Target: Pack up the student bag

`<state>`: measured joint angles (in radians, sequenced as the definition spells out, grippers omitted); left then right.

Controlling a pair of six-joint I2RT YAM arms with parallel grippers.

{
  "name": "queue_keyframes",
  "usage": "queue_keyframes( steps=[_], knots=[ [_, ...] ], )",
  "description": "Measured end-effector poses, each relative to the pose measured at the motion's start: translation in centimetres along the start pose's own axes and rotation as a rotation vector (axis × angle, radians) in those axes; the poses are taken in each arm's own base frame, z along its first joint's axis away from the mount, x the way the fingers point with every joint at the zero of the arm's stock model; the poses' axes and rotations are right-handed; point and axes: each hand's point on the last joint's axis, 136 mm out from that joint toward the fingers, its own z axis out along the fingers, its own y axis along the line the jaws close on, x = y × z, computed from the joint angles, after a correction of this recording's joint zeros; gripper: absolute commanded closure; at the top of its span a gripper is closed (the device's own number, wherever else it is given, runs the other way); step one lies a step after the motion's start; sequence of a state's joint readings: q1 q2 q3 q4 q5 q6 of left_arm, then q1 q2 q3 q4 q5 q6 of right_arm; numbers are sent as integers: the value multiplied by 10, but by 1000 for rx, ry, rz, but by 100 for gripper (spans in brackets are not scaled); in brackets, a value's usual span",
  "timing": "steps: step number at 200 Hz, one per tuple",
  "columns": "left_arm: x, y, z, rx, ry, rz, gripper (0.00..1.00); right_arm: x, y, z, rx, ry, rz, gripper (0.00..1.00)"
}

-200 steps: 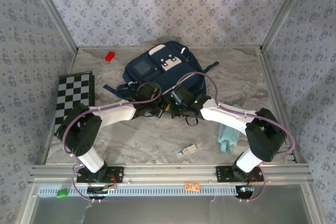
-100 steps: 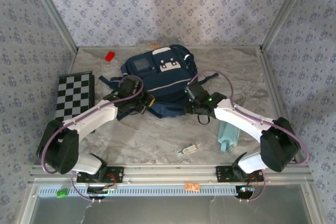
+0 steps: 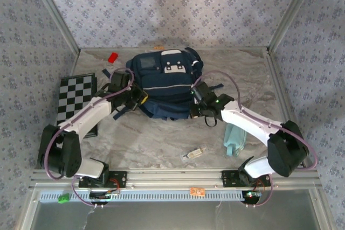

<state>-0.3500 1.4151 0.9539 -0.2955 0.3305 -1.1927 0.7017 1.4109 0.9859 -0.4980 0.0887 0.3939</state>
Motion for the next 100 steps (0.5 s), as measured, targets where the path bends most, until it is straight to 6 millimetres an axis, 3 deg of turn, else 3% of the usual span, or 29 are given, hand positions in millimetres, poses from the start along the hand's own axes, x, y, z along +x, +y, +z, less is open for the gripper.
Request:
queue_keyframes(
  steps=[43,59,71,81,100],
  knots=[
    [-27,-14,30,0,31,75,100,23,40,-8,-59,0,-55,100],
    [-36,-24,39,33,41,120,93,27,53,-2,-74,17,-67,100],
    [-43,-27,41,37,37,148,84,27,63,5,-83,31,-70,100],
    [-49,-28,39,40,25,175,68,26,70,11,-93,37,-62,100],
    [-60,-31,26,54,-15,199,49,20,77,20,-99,38,-42,100]
  ],
)
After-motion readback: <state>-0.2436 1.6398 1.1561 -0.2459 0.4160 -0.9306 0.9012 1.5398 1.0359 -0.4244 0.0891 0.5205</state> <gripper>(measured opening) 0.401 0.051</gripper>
